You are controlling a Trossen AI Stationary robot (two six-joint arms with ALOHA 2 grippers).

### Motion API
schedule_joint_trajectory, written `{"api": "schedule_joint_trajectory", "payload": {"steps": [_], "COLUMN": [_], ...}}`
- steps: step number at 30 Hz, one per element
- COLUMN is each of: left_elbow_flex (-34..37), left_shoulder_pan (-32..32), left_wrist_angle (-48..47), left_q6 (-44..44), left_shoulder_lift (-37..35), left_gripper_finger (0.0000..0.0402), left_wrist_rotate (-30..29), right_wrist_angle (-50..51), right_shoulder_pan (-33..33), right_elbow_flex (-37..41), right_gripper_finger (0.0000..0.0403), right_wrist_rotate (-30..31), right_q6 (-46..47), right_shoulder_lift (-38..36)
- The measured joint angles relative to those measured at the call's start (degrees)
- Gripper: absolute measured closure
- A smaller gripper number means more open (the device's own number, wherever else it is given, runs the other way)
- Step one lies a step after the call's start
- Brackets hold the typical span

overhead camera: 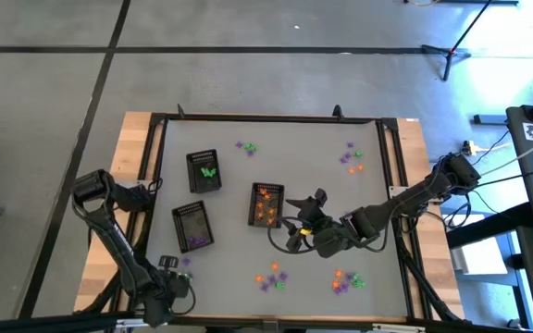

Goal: Sort Halloween decoration
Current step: Put the purple spider toy into the bottom left black basket

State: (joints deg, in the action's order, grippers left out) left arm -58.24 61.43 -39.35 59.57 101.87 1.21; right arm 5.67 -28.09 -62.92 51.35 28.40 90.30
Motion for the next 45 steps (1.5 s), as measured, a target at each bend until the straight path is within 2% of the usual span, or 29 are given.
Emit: {"api": "schedule_joint_trajectory", "payload": {"steps": [5,8,12,18,22,25,32,36,41,45], "left_elbow_flex": [1.8,1.9,1.9,2.0,0.6,-2.3,-11.5,-16.7,-18.6,-18.3], "left_shoulder_pan": [0.0,0.0,0.0,-0.3,-0.8,-1.0,-1.0,-1.3,-3.3,-8.3], "left_wrist_angle": [0.9,0.6,0.2,0.5,-2.1,-8.7,-26.1,-33.2,-34.5,-34.1], "left_q6": [0.3,0.0,-0.1,-0.1,-0.1,-1.9,-4.5,-5.5,-12.7,-20.8], "left_shoulder_lift": [-0.1,0.0,0.0,0.1,0.3,0.6,0.3,-0.8,-3.5,-6.2], "left_gripper_finger": [0.0259,0.0273,0.0312,0.0391,0.04,0.0401,0.0401,0.0401,0.0401,0.0401], "left_wrist_rotate": [0.8,0.6,0.6,1.8,2.3,1.5,-5.8,-14.0,-26.3,-34.1], "right_wrist_angle": [0.0,0.0,0.0,0.0,0.0,0.0,0.0,0.0,0.0,-0.5], "right_shoulder_pan": [0.0,0.0,0.0,0.0,0.0,0.0,0.0,0.0,0.0,0.0], "right_elbow_flex": [0.0,0.0,0.0,0.0,0.0,0.0,0.0,0.0,0.0,0.0], "right_gripper_finger": [0.0157,0.0157,0.0157,0.0157,0.0157,0.0157,0.0157,0.0157,0.0157,0.0157], "right_wrist_rotate": [0.0,0.0,0.0,0.0,0.0,0.0,0.0,0.0,0.0,0.1], "right_q6": [0.0,0.0,0.0,0.0,0.0,0.0,0.0,0.0,0.0,0.0], "right_shoulder_lift": [0.0,0.0,0.0,0.0,0.0,0.0,0.0,0.0,0.0,0.0]}}
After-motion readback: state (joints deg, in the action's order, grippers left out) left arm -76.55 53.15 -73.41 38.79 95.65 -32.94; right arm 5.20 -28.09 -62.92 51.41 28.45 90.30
